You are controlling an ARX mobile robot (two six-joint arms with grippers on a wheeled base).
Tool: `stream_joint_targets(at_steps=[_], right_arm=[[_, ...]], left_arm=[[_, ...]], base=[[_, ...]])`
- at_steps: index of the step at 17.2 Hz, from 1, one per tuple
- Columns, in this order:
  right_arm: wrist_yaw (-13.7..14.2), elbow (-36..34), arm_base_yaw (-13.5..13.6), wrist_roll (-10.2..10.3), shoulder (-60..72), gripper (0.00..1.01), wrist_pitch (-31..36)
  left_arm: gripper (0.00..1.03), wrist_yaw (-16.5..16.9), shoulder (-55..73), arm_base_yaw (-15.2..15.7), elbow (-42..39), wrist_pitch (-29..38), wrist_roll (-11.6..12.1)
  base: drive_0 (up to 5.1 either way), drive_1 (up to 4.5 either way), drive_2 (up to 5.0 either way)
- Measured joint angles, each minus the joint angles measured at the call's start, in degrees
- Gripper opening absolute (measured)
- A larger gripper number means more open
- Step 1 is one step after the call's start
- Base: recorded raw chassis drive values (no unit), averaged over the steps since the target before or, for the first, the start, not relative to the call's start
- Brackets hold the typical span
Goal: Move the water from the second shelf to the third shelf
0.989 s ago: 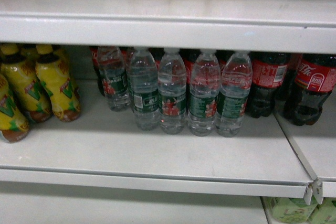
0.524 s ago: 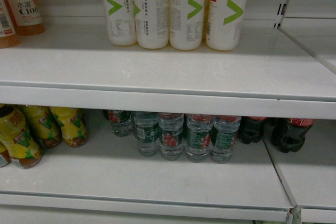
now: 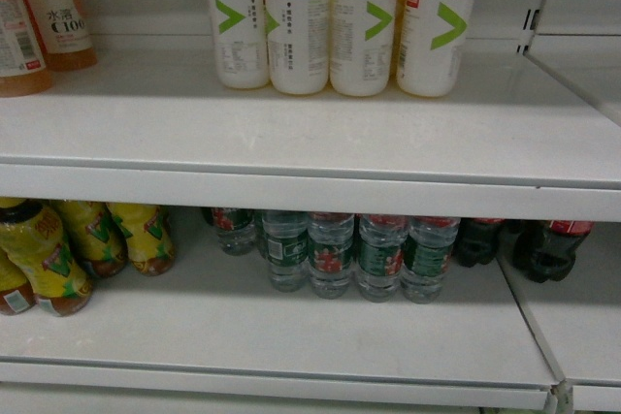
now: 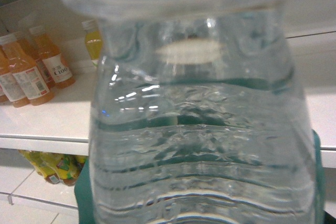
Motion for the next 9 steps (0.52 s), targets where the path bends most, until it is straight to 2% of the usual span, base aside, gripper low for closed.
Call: stream_joint_targets(at_steps=[9], right_arm=[[-0.1, 0.0, 0.0, 0.0, 0.0, 0.43, -0.1]], left_arm=[[0.98, -0.1, 0.0, 0.0, 0.0, 0.0, 0.0]], base=[[-4.7, 2.44, 2.4]])
